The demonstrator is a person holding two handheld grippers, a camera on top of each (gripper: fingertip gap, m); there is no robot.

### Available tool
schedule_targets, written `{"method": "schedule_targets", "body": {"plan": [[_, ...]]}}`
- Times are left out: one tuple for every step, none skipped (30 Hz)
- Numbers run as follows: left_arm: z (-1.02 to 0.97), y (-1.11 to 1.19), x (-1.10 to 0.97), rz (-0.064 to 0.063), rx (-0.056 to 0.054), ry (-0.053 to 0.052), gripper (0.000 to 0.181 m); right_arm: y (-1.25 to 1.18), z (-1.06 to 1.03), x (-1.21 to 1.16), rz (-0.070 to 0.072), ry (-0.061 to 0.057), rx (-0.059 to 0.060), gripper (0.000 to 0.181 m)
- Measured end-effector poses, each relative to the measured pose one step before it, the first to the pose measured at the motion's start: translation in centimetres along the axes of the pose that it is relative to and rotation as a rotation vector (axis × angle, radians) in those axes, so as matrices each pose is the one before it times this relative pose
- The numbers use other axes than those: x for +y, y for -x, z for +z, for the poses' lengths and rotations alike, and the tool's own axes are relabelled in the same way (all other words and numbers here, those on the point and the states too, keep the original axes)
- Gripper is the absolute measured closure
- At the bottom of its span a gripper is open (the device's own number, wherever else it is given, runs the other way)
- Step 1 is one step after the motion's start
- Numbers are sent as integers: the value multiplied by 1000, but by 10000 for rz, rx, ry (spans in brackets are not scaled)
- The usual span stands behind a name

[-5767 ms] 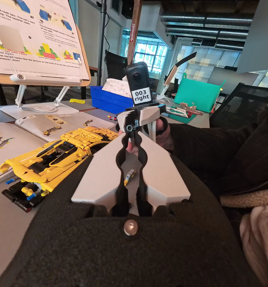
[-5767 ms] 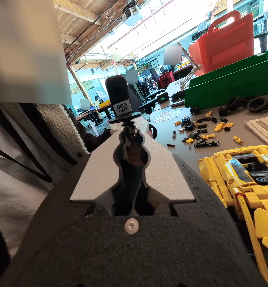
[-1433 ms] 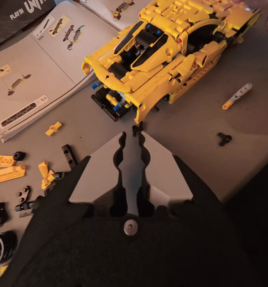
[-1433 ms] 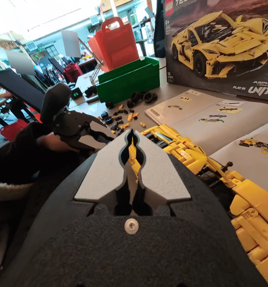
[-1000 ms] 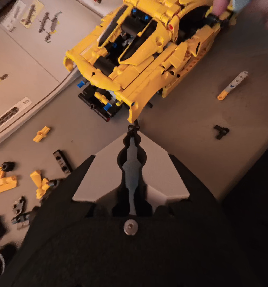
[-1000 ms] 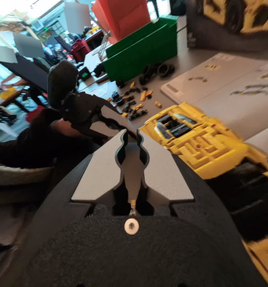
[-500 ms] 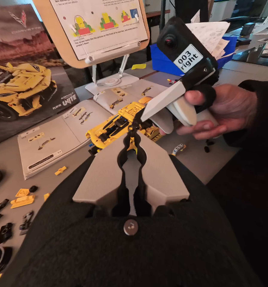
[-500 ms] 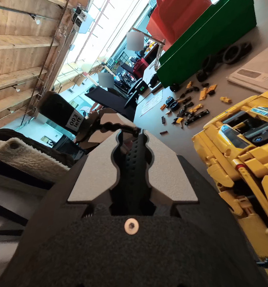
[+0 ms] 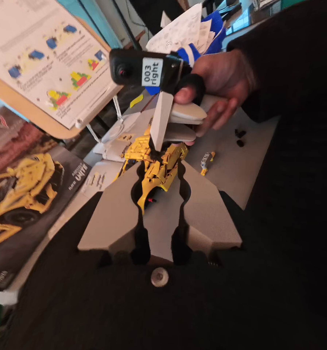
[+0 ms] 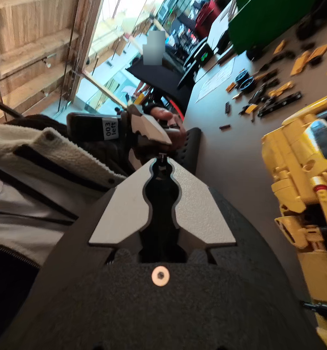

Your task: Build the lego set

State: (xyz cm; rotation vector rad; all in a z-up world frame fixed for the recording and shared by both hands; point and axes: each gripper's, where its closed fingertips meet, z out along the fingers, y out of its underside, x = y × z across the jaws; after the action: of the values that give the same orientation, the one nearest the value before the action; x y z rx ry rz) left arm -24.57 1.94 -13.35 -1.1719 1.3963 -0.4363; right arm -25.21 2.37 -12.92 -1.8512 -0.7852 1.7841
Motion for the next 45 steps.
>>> {"method": "schedule_targets", "body": {"plan": [[42,-428,-75,294,175,-50,147,173,117,534,32,308,-164,175],[112,-527,158,210,276,62,148,28,85,318,-24,164,-39,175],[139,-339,334,202,173,133,148,121,41,246,-27,149,-74,175],[126,-297,311,209,135,91,148,191,47,337,-17,212,-122,175],[94,-226,213,193,72,47,149,-152,6,213,-43,128,98,175],[45,-17,46,184,-75,-27,156,-296,12,240,37,134,141,175],[0,70,-100,150,-134,-93,163,-441,9,278,49,144,211,175],[57,75,23,88,-119,-14,166,-413,-17,68,16,-1,200,175],[129,80,187,85,-127,85,167,-162,-8,-36,92,-36,49,175],[145,56,238,122,-160,115,167,-258,-50,-72,37,-45,136,176],[172,-67,297,171,-131,138,167,-327,-24,44,38,35,193,175],[150,-201,286,200,-53,124,167,-311,42,213,13,134,213,175],[132,-210,290,148,-37,123,166,-238,68,235,-74,155,203,175],[181,-174,370,97,-26,192,166,-151,111,110,-86,81,163,175],[193,-217,391,118,27,220,165,70,180,190,-45,127,4,175],[124,-138,126,144,-15,108,164,-179,231,229,-49,157,171,175],[21,-143,-75,127,5,1,162,-456,172,220,-69,143,327,175],[53,-71,36,44,-4,41,166,17,39,-24,17,2,12,175],[165,147,256,-69,-98,165,166,-227,-66,-117,-58,-64,193,175],[216,204,388,-77,-123,258,166,-396,18,-169,-57,-78,298,175],[201,301,390,2,-221,257,166,-379,41,-281,33,-158,232,175],[178,343,404,52,-265,261,166,-372,52,-349,9,-221,239,175],[172,275,460,3,-186,281,166,-410,106,-326,-171,-207,339,175],[112,186,389,-77,-84,204,167,-404,129,-220,-375,-157,449,175],[-7,216,176,-90,-65,50,167,-191,115,-198,-372,-124,337,174],[-90,248,-18,-93,-88,-35,167,105,39,-261,-186,-131,86,175],[-84,232,-57,-114,-71,-44,167,110,-13,-259,-54,-135,-16,175],[-53,130,-32,-100,-22,-32,167,70,10,-177,28,-112,-62,175],[-55,80,-22,-62,-3,-26,167,52,24,-67,77,-93,-86,175],[-74,85,-81,-66,-19,-58,167,98,3,-94,98,-119,-139,175],[-103,107,-151,-97,-16,-95,167,227,-57,-157,135,-137,-248,175],[-90,114,-152,-108,-3,-95,167,222,-68,-157,149,-113,-245,174],[-45,47,-69,-88,28,-45,167,69,-26,-165,132,-104,-116,174],[13,-27,15,-35,31,7,167,-49,15,-88,47,-66,4,175],[1,-11,29,7,3,25,167,-59,47,12,-48,-6,49,175],[-15,-1,-2,-9,0,16,167,-19,31,24,-65,4,32,175],[-35,17,-59,-55,9,-8,168,43,-20,-10,-28,-9,-3,175],[-44,22,-93,-84,14,-5,168,57,10,-1,53,9,-33,175],[-62,28,-111,-105,-4,-10,168,74,-14,-9,-10,-5,-41,175],[-66,75,-130,-114,-28,-34,169,117,-4,-55,-2,-38,-59,175],[-43,122,-108,-144,-48,-28,169,95,18,-115,-54,-77,-28,175],[53,182,-12,-168,-68,37,169,-21,32,-196,10,-135,44,175],[81,142,93,-102,-44,72,169,-151,106,-210,96,-184,86,175],[24,2,45,-64,37,6,169,-97,76,-22,144,-56,-22,175],[-34,-34,-88,-73,54,-65,169,50,-14,27,123,-14,-124,175]]}}
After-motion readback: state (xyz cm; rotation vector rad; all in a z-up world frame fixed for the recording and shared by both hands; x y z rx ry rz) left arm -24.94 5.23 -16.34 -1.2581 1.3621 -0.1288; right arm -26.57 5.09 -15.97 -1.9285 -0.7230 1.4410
